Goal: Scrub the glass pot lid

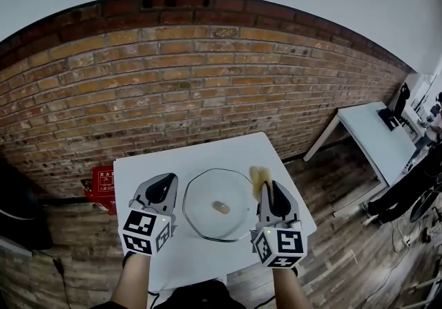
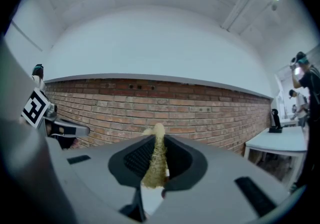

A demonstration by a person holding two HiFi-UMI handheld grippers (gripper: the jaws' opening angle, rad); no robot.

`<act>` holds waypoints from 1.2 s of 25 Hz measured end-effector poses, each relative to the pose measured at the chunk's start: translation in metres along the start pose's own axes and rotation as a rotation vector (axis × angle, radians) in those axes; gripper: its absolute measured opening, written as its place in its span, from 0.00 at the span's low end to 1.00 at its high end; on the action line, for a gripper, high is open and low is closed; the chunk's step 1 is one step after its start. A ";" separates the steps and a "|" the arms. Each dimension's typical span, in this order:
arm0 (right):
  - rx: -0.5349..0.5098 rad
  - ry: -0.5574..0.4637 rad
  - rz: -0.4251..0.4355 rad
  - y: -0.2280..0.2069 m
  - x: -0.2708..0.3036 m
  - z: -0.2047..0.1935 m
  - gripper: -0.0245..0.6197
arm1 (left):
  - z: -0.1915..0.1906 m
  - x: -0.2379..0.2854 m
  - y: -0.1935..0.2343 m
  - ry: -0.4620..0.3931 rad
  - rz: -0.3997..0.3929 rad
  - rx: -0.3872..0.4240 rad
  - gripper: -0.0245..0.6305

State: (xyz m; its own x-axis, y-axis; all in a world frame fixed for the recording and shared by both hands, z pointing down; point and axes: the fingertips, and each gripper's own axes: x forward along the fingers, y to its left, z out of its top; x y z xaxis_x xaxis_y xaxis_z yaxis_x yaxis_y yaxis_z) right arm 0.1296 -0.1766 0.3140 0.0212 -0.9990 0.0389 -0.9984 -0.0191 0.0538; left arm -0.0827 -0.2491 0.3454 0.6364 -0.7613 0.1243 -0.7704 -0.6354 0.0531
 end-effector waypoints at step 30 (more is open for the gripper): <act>0.034 0.011 0.161 -0.006 0.061 -0.009 0.13 | -0.001 0.037 0.006 0.027 0.098 -0.001 0.05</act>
State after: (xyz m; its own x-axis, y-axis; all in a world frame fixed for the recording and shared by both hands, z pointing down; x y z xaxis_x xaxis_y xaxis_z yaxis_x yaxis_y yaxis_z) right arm 0.1370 -0.2367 0.3253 -0.1390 -0.9887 0.0555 -0.9901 0.1399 0.0122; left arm -0.0635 -0.2807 0.3518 0.5565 -0.8161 0.1557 -0.8291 -0.5577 0.0401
